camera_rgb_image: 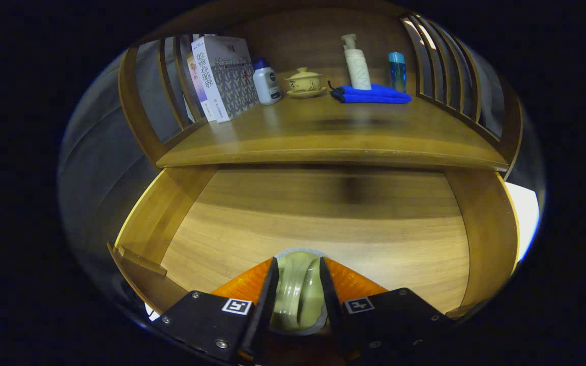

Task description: Pull open the drawer, take out the items inside it, and place them on the countertop above the cabinet.

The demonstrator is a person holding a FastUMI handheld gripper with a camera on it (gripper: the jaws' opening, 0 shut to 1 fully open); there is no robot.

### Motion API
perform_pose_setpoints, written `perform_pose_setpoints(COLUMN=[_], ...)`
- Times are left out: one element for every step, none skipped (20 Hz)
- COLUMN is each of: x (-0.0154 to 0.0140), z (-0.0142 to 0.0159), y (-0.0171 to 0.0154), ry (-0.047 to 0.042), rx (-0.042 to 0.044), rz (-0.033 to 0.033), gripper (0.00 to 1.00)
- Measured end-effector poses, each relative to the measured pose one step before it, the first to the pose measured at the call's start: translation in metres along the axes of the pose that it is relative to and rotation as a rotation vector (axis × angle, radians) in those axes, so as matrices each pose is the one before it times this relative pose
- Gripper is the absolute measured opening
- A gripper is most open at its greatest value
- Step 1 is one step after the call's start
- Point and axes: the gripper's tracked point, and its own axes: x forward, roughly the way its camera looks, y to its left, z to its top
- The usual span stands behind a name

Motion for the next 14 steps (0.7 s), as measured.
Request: perform_pose_setpoints(x=[0.00129, 0.00101, -0.00024, 0.00015, -0.00199, -0.00104, -0.00075, -0.00129, -0.00226, -0.00206, -0.00252, -0.00283, -0.00308, -0.004], z=[-0.0042, -0.00175, 0.00023, 0.00111, -0.00096, -0.00037, -0.00163, 0.00007, 0.00126, 0.00272, 0.00337, 0.00425, 0.00277, 0.00428], y=[-0.00087, -0.00003, 0.00082, -0.00189, -0.00249, 0.00057, 0.00057, -0.00014, -0.00059, -0.00081, 0.00043, 0.00079, 0.00214, 0.00143], ry=[0.01422, 0.00897, -0.00779, -0.00389, -0.00149, 0.00166, 0.00308, -0.00367, -0.01067, -0.01643, -0.01956, -0.01637, -0.01296, -0.0149], rx=[-0.01053, -0.00832, -0.00057, -0.00213, -0.00114, 0.00399, 0.00608, 0.00768, 0.0062, 0.00212, 0.00138, -0.00356, -0.00662, -0.00843], rz=[-0.00101, 0.00107, 0.00125, -0.01172, -0.00881, 0.00334, 0.00747, 0.0057, 0.00208, 0.00019, 0.00115, 0.00442, 0.00655, 0.00294], gripper=[0.5, 0.48, 0.45, 0.41, 0.36, 0.32, 0.27, 0.23, 0.23, 0.23, 0.23, 0.23, 0.23, 0.23])
